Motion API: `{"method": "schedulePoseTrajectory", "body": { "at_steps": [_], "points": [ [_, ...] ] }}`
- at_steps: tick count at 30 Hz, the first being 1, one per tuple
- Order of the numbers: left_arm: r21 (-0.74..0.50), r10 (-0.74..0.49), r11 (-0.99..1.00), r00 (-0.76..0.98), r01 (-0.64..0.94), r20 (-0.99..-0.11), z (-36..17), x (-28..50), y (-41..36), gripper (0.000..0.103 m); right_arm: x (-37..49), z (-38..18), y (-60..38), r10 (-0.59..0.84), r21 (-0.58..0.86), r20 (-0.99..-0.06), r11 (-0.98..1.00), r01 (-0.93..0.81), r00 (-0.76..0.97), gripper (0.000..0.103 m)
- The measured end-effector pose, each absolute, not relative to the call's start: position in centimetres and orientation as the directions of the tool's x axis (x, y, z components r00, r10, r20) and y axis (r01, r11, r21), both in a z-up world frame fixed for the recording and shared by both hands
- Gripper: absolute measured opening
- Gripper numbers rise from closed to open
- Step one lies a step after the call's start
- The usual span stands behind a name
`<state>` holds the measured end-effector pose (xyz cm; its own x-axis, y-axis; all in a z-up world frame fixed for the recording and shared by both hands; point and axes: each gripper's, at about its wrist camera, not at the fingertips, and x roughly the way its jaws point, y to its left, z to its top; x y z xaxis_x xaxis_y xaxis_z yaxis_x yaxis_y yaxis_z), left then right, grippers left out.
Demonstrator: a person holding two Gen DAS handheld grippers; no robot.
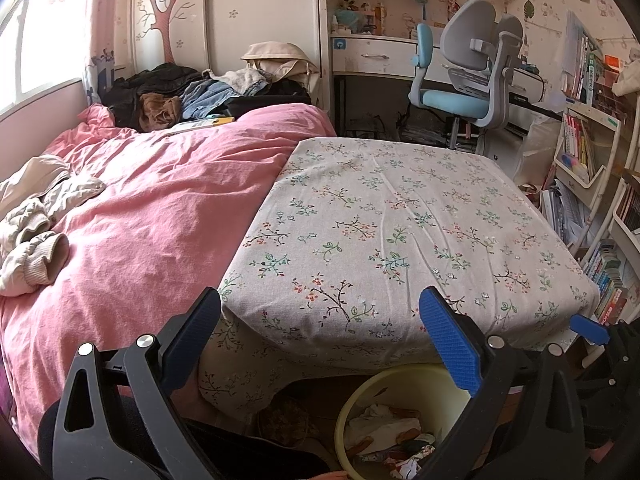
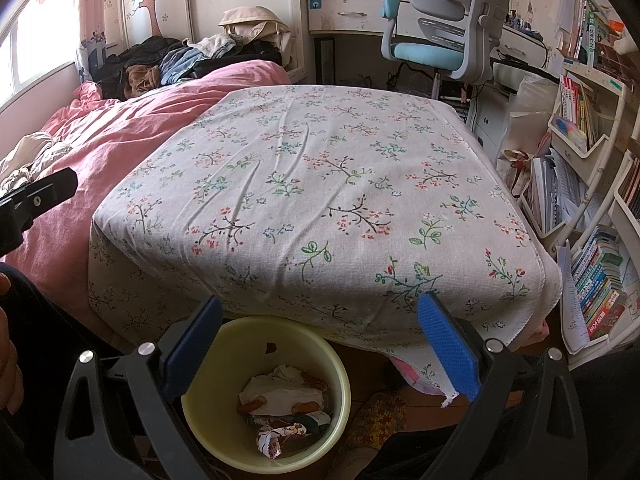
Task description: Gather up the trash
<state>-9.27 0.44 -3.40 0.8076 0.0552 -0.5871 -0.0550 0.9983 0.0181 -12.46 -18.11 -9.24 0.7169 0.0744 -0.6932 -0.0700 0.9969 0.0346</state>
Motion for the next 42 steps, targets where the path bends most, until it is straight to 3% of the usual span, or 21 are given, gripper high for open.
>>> {"method": "schedulePoseTrajectory", "body": {
  "at_steps": [31,42],
  "points": [
    [0.031,0.055,0.999,0.8,-0.045,-0.598,-3.9,-9.1,-0.1,0.096,-12.6,-9.0,-17.6,0.066,0.006,-0.681,0.996,-0.084,0.729,0.094],
    [-0.019,-0.053,0.998,0.826,0.052,-0.561,-4.0,-9.9,-0.8,0.096,-12.6,-9.0,-17.7,0.068,0.016,-0.679,0.997,-0.078,0.731,0.094]
  ]
}}
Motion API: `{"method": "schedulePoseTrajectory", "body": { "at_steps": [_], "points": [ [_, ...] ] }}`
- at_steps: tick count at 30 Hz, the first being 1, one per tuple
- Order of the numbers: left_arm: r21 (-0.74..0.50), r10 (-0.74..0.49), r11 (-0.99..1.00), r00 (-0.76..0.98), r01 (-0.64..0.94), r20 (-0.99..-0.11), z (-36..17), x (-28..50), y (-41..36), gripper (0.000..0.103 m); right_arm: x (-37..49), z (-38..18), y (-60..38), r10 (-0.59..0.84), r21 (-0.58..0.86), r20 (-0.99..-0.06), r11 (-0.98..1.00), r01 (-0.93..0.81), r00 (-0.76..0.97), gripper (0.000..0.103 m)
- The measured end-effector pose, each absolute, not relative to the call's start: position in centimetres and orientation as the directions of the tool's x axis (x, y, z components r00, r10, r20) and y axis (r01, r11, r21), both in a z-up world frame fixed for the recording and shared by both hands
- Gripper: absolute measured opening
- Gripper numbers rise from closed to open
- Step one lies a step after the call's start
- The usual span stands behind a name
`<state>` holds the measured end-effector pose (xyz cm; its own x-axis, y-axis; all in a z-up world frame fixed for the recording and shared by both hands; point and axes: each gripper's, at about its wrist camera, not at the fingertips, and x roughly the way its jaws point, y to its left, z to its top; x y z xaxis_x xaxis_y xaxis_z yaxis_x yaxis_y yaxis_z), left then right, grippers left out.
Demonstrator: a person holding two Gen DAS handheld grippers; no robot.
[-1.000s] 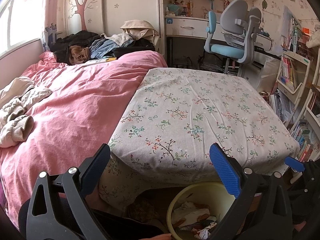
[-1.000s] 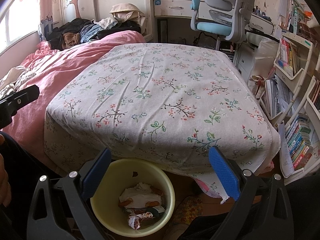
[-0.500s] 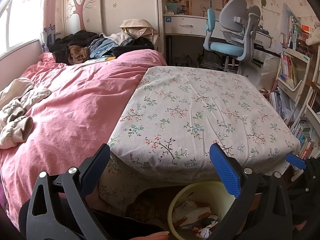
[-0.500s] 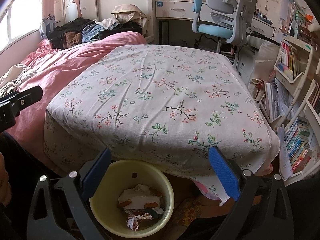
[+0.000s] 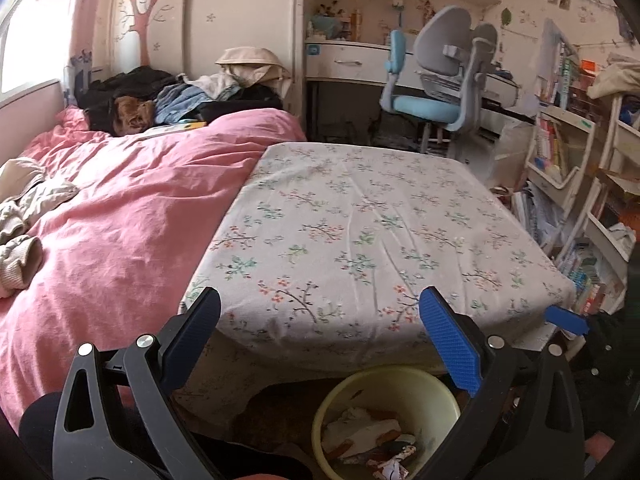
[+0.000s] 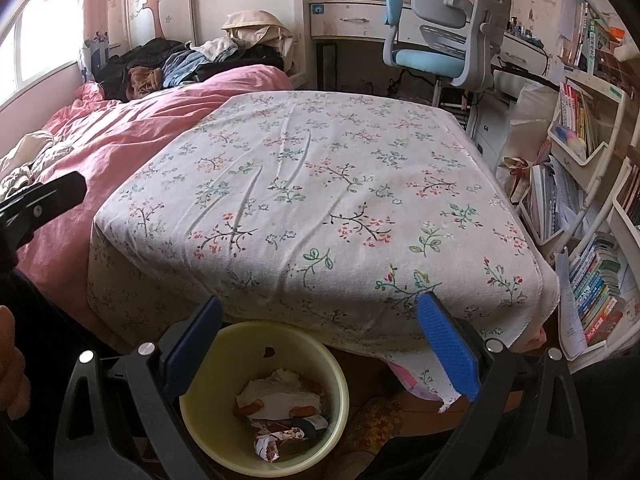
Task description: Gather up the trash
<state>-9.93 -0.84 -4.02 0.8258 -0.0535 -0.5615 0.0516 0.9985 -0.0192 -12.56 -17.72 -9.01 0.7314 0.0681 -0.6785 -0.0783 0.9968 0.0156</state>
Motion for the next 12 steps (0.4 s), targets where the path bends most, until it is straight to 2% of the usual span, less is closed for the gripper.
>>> {"method": "schedulePoseTrajectory", "body": {
  "at_steps": [5,7,8,11,12],
  "points": [
    [-0.003,-0.031,0.999,0.833,0.035,-0.552,-3.9,-10.0,-1.1,0.096,-12.5,-9.0,-17.4,0.063,0.005,-0.678,0.997,-0.081,0.733,0.094],
    [-0.052,-0.061,0.998,0.842,0.04,-0.535,-3.7,-9.9,-0.7,0.096,-12.5,-8.9,-17.4,0.061,0.003,-0.678,0.997,-0.08,0.732,0.094],
    [-0.047,-0.054,0.998,0.834,0.034,-0.549,-3.9,-9.7,-0.6,0.096,-12.5,-8.9,-17.4,0.06,0.003,-0.678,0.997,-0.079,0.732,0.094],
    [0.062,0.02,0.998,0.745,0.028,-0.667,-5.1,-8.1,-1.2,0.096,-12.5,-9.0,-17.4,0.058,0.0,-0.679,0.997,-0.08,0.732,0.094],
    [0.053,0.012,0.998,0.721,0.034,-0.693,-5.4,-7.8,-1.1,0.096,-12.5,-9.0,-17.4,0.058,0.0,-0.679,0.997,-0.079,0.732,0.094]
  ]
}}
